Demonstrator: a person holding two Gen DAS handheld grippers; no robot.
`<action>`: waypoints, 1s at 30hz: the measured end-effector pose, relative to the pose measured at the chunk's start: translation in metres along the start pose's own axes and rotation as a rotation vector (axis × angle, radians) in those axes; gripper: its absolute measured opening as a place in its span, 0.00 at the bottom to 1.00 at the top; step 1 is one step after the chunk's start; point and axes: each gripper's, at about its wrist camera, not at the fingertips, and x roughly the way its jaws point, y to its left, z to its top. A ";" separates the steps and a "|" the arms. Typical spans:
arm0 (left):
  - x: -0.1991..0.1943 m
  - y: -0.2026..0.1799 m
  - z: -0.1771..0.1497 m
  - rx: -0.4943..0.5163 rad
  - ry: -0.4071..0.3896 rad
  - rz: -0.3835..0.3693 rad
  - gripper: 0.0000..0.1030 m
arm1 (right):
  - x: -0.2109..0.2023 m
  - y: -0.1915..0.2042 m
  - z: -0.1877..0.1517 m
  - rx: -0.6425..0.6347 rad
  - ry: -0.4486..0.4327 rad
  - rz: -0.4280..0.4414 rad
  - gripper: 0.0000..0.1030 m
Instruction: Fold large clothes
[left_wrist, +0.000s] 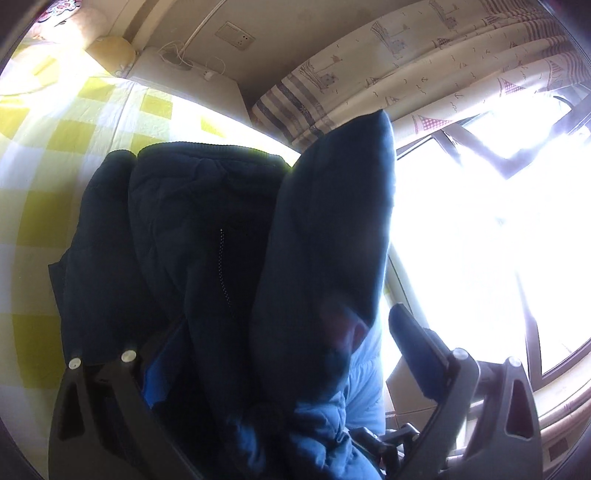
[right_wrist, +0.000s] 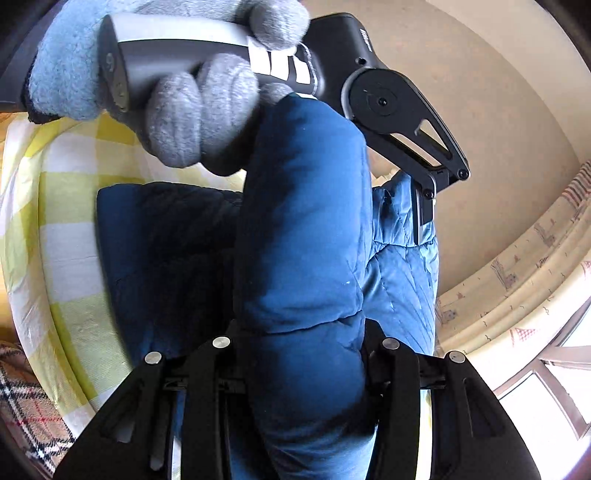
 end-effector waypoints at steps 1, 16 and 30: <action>0.005 -0.002 0.005 -0.014 0.018 0.042 0.98 | -0.002 -0.001 -0.001 0.011 -0.007 -0.002 0.44; 0.005 -0.002 -0.005 0.052 -0.027 0.124 0.31 | -0.051 -0.075 -0.137 0.577 0.067 0.050 0.80; -0.095 -0.046 -0.020 0.191 -0.235 0.148 0.14 | 0.005 -0.060 -0.135 0.576 0.247 0.021 0.78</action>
